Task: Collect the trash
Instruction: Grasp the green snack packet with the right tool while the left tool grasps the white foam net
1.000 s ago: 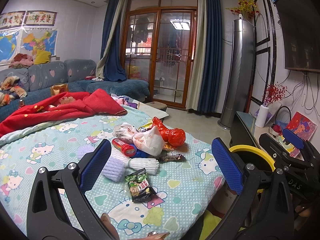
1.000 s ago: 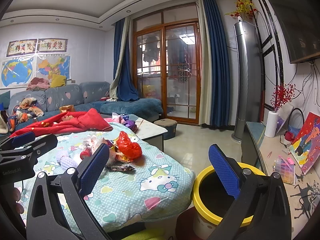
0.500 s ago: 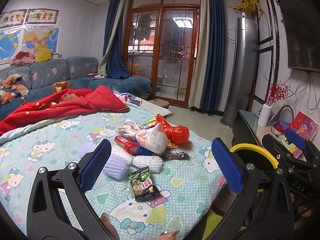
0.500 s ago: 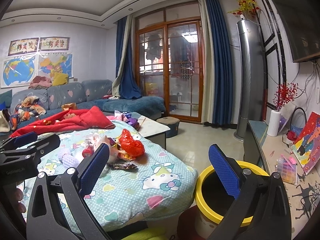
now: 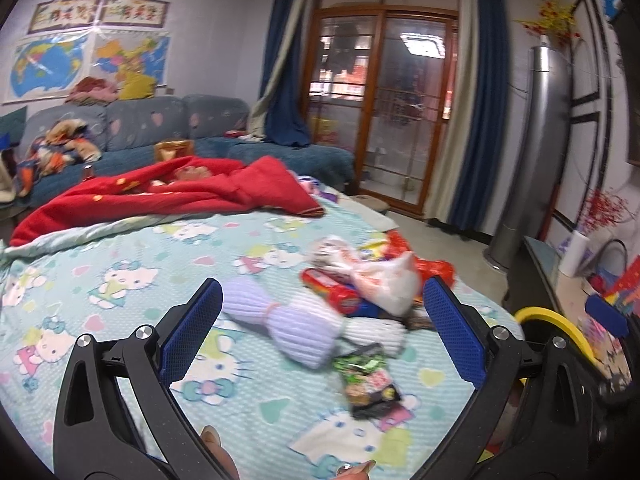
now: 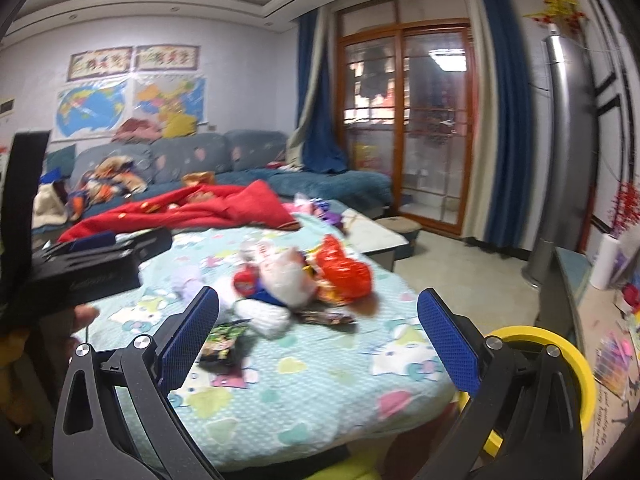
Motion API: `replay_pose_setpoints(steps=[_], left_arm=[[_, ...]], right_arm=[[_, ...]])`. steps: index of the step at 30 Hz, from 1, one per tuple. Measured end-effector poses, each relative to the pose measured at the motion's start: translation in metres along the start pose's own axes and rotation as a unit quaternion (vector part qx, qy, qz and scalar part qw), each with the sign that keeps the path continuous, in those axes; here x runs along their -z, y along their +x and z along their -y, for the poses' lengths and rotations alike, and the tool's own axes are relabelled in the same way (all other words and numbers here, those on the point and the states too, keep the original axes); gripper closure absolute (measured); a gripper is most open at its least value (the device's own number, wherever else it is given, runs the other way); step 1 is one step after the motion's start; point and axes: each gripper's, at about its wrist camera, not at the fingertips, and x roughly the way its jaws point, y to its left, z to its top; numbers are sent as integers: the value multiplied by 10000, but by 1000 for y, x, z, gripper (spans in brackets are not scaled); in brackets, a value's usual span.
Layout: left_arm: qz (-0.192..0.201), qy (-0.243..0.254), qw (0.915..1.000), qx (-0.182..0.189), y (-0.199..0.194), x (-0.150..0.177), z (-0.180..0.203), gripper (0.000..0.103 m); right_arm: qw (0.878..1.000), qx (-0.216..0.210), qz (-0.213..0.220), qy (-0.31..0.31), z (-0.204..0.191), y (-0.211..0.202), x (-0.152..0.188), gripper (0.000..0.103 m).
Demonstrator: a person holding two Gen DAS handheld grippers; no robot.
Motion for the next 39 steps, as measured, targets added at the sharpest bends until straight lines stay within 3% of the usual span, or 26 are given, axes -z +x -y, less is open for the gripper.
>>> replay_pose_setpoints(steps=[6, 16, 23, 29, 30, 37, 39], left_arm=[[-217, -224, 9991, -289, 23, -2, -29, 11], [-1055, -360, 9928, -446, 85, 2, -62, 11], [-1579, -660, 9850, -231, 126, 9, -70, 11], [-1925, -914, 9769, -161, 144, 24, -67, 11], [-1959, -934, 9761, -134, 145, 27, -67, 12], [-2090, -1169, 9707, 193, 141, 41, -63, 35], [-2099, -1240, 9693, 327, 139, 41, -63, 46]], right_arm=[[9980, -458, -347, -258, -29, 24, 0, 6], [9878, -971, -1134, -443, -52, 73, 11, 8], [9771, -1084, -1804, -310, -62, 112, 23, 24], [9644, -1374, -2255, -167, -65, 128, 39, 54], [9622, -1418, -2320, -148, -65, 129, 42, 61], [9614, -1612, -2224, -149, -63, 113, 44, 68], [9620, -1637, -2175, -198, -63, 110, 42, 70]])
